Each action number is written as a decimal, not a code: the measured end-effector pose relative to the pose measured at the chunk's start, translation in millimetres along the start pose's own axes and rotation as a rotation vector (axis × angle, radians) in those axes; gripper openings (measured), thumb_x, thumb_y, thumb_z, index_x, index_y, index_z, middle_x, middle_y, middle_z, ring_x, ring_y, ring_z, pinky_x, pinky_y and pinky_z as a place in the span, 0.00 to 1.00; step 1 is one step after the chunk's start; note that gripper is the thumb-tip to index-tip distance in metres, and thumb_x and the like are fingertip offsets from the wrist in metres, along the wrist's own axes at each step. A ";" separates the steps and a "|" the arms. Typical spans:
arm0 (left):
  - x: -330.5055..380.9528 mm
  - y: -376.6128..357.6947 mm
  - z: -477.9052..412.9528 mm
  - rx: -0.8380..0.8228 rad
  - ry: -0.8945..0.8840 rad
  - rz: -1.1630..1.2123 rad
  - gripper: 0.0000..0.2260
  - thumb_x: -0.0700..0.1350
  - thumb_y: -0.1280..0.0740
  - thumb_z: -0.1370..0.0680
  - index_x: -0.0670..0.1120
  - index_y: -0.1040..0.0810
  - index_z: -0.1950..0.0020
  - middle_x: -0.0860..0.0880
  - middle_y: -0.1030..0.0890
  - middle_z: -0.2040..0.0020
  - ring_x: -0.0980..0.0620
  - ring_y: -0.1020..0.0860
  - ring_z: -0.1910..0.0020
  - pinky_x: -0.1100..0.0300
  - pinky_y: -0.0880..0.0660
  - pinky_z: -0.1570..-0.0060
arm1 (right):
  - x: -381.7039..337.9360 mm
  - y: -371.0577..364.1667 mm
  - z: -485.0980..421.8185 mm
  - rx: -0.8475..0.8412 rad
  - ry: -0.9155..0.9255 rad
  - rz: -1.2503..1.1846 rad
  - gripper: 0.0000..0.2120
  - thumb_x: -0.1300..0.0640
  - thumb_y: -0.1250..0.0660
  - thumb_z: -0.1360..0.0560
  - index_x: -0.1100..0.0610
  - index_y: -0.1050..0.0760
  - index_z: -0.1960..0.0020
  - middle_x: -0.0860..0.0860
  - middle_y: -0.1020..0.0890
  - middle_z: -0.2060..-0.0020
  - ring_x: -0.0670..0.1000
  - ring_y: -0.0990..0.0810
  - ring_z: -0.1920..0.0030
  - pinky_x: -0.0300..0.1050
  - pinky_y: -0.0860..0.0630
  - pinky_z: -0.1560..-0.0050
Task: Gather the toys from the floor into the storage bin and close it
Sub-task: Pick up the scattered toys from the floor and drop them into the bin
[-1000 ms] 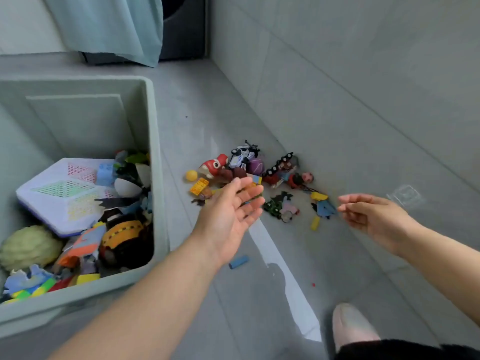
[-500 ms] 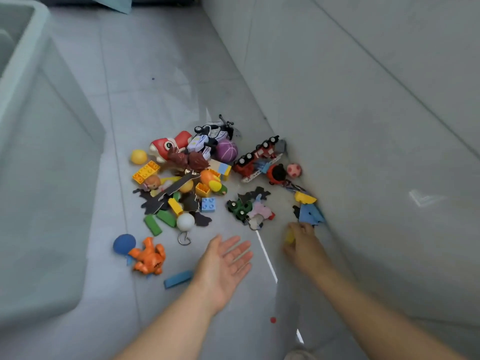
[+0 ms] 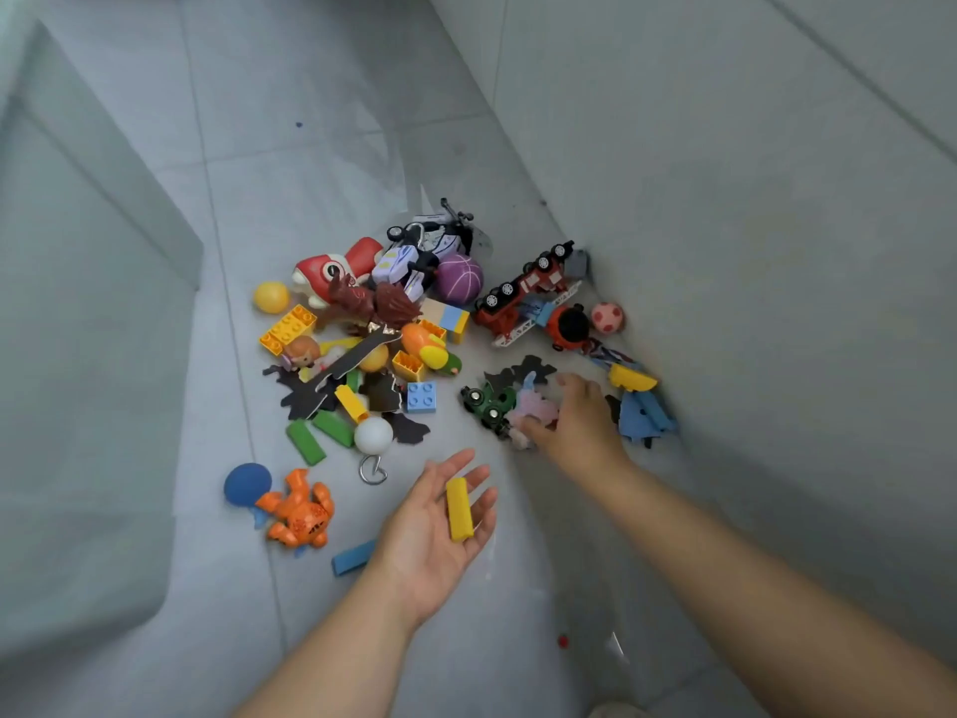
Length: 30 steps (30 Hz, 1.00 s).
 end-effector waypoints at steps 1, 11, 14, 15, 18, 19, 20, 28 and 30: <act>2.6 0.8 1.2 -0.006 -0.011 0.002 0.17 0.54 0.46 0.19 0.47 0.21 0.43 0.46 0.20 0.46 0.49 0.23 0.51 0.56 0.26 0.55 | 4.5 -7.7 -8.9 -0.034 -0.029 0.066 0.33 0.49 0.32 0.28 0.60 0.42 0.29 0.59 0.35 0.35 0.58 0.34 0.35 0.48 0.33 0.41; 14.3 8.6 -1.9 -0.030 -0.053 -0.007 0.26 0.64 0.45 0.23 0.50 0.31 0.32 0.46 0.23 0.40 0.43 0.26 0.39 0.43 0.32 0.37 | 32.1 3.9 16.1 0.147 -0.145 -0.342 0.06 0.59 0.31 0.28 0.59 0.24 0.54 0.54 0.22 0.59 0.51 0.25 0.59 0.38 0.34 0.66; 6.6 9.8 -3.6 -0.051 -0.034 0.012 0.25 0.65 0.45 0.24 0.53 0.32 0.32 0.44 0.24 0.37 0.42 0.25 0.39 0.41 0.31 0.39 | -25.6 -5.0 56.4 -0.120 0.039 -0.561 0.10 0.60 0.28 0.30 0.49 0.23 0.52 0.45 0.21 0.60 0.39 0.24 0.63 0.37 0.28 0.61; 4.2 8.6 -3.3 -0.066 -0.026 0.044 0.24 0.64 0.45 0.24 0.53 0.31 0.34 0.42 0.24 0.37 0.42 0.23 0.42 0.42 0.28 0.41 | -40.7 -13.7 69.0 -0.214 0.095 -0.544 0.13 0.59 0.28 0.31 0.48 0.23 0.49 0.43 0.22 0.57 0.39 0.24 0.61 0.39 0.26 0.56; 4.3 5.5 -4.3 -0.086 -0.026 0.127 0.16 0.57 0.42 0.21 0.51 0.25 0.39 0.41 0.24 0.38 0.42 0.21 0.46 0.47 0.25 0.46 | -42.1 -14.2 62.5 -0.152 0.156 -0.301 0.19 0.51 0.30 0.29 0.50 0.25 0.39 0.46 0.27 0.50 0.44 0.25 0.53 0.39 0.28 0.51; 5.6 6.4 -5.0 -0.078 -0.035 0.125 0.14 0.54 0.41 0.21 0.51 0.23 0.40 0.41 0.23 0.40 0.42 0.21 0.46 0.48 0.25 0.46 | -31.1 -7.7 49.1 -0.078 0.136 -0.202 0.20 0.48 0.30 0.28 0.50 0.27 0.38 0.48 0.28 0.47 0.47 0.26 0.50 0.40 0.29 0.49; 6.7 7.0 -5.8 -0.074 -0.041 0.120 0.12 0.51 0.40 0.21 0.50 0.22 0.41 0.43 0.23 0.41 0.43 0.21 0.47 0.48 0.25 0.46 | -19.7 -1.8 35.4 -0.038 0.098 -0.096 0.24 0.47 0.31 0.29 0.51 0.30 0.35 0.50 0.30 0.43 0.49 0.27 0.45 0.41 0.30 0.46; 9.3 11.0 -7.7 -0.043 -0.053 0.136 0.14 0.53 0.41 0.21 0.49 0.23 0.41 0.44 0.22 0.43 0.44 0.22 0.45 0.49 0.25 0.46 | 3.2 -35.0 19.3 0.009 0.153 0.090 0.17 0.49 0.31 0.28 0.52 0.28 0.42 0.51 0.32 0.36 0.52 0.37 0.37 0.39 0.37 0.45; 8.4 12.0 -8.7 -0.034 -0.053 0.122 0.16 0.55 0.42 0.21 0.48 0.24 0.41 0.44 0.22 0.42 0.44 0.22 0.44 0.49 0.25 0.47 | 10.5 -30.2 21.6 0.057 0.155 0.052 0.16 0.51 0.30 0.29 0.54 0.27 0.44 0.50 0.29 0.40 0.50 0.36 0.39 0.38 0.37 0.47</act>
Point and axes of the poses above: each hand's wrist, its own z-axis away from the middle knuckle, its own y-axis out of the back of the hand, x = y × z, the point moved 7 cm from there along -z, towards the middle knuckle
